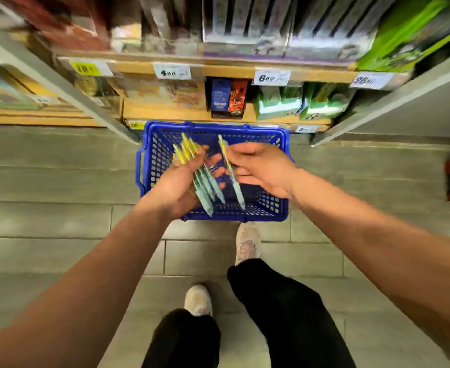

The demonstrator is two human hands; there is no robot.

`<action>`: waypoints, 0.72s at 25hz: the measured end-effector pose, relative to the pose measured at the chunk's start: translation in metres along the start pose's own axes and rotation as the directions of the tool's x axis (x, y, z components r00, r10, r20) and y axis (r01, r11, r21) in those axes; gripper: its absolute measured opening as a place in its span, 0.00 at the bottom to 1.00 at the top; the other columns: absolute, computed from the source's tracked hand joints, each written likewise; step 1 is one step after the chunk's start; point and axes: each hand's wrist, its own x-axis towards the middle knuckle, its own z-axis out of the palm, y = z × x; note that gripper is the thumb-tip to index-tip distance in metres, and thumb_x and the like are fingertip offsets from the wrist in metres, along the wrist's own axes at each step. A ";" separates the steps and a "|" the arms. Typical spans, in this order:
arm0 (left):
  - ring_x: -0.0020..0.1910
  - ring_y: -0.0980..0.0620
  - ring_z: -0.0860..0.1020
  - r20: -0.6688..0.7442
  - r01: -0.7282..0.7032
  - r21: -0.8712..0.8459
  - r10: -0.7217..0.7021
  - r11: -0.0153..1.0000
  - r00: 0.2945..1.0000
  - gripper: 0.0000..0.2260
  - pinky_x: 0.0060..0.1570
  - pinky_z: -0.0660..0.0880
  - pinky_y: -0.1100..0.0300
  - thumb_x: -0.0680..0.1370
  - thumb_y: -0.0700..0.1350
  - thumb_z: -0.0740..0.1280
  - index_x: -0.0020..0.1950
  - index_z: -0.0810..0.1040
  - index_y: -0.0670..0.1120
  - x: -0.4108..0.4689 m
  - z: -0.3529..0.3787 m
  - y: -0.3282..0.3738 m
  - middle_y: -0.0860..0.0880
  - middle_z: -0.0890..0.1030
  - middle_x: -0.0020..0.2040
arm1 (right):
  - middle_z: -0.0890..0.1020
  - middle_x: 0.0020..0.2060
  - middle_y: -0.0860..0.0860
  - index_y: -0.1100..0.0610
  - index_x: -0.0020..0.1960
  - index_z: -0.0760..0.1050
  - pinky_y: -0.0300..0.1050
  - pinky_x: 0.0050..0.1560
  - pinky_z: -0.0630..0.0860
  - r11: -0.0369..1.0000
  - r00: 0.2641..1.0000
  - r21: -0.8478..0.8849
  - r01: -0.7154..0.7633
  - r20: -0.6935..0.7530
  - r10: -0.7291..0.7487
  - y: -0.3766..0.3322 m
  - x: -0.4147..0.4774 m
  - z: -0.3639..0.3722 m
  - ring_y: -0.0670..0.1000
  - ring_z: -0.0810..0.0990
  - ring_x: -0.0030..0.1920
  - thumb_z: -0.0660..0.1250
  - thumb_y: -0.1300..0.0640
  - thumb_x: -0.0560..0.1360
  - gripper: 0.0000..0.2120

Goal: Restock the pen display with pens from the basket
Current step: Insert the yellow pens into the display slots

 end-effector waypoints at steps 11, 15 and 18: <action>0.43 0.49 0.86 0.086 -0.090 0.160 0.077 0.983 0.993 0.19 0.43 0.85 0.50 0.83 0.38 0.64 0.74 0.70 0.38 -0.346 0.104 0.102 0.41 0.85 0.54 | 0.87 0.47 0.53 0.61 0.59 0.79 0.42 0.46 0.82 0.959 0.974 0.178 0.219 -0.106 -0.203 -0.175 -0.309 0.092 0.49 0.86 0.43 0.69 0.60 0.79 0.10; 0.45 0.48 0.86 0.147 -0.200 0.189 0.174 0.961 0.974 0.15 0.44 0.84 0.51 0.82 0.39 0.65 0.68 0.75 0.36 -0.415 0.136 0.115 0.42 0.86 0.53 | 0.86 0.52 0.58 0.65 0.60 0.79 0.40 0.45 0.82 0.931 0.952 0.206 0.300 -0.130 -0.278 -0.215 -0.371 0.106 0.52 0.87 0.47 0.70 0.62 0.78 0.12; 0.42 0.49 0.85 0.210 -0.255 0.224 0.209 0.941 0.955 0.16 0.40 0.82 0.55 0.82 0.42 0.66 0.68 0.75 0.36 -0.442 0.160 0.123 0.44 0.85 0.47 | 0.87 0.50 0.57 0.64 0.58 0.81 0.40 0.47 0.82 0.917 0.931 0.171 0.361 -0.128 -0.342 -0.242 -0.402 0.103 0.53 0.87 0.48 0.70 0.62 0.78 0.10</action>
